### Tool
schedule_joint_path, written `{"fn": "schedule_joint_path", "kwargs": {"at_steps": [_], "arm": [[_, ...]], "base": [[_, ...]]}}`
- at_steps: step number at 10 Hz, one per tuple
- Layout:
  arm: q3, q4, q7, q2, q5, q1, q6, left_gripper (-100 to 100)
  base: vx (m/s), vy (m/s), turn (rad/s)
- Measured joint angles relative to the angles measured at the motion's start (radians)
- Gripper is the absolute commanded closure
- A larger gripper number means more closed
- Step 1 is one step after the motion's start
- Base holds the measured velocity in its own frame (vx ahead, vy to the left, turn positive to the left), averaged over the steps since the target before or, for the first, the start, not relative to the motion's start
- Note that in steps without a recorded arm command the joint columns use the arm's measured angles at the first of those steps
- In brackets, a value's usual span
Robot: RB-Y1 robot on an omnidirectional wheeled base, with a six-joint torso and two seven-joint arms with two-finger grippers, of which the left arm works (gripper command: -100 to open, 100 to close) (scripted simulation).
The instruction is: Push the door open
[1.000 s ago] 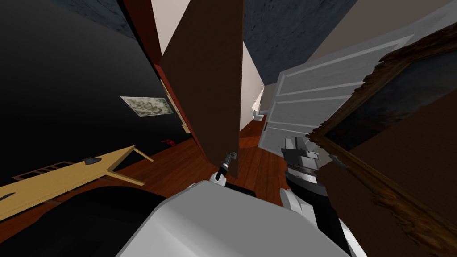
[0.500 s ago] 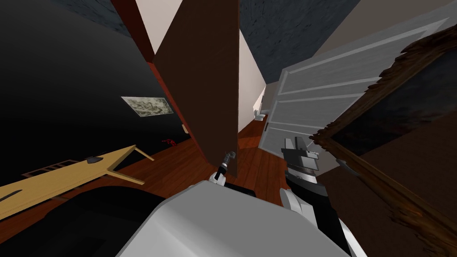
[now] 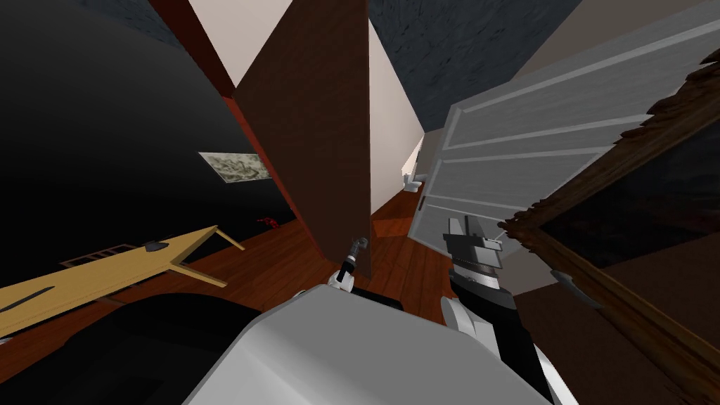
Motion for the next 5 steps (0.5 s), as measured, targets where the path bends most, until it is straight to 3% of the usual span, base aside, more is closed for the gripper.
{"fn": "schedule_joint_path", "kwargs": {"at_steps": [4, 5], "arm": [[0.053, 0.01, -0.013, -0.008, 0.012, -0.014, 0.001, 100], [0.063, 0.014, -0.014, -0.008, 0.014, -0.015, -0.001, 100]], "base": [[0.145, -0.112, 0.05], [0.058, -0.037, 0.036]]}}
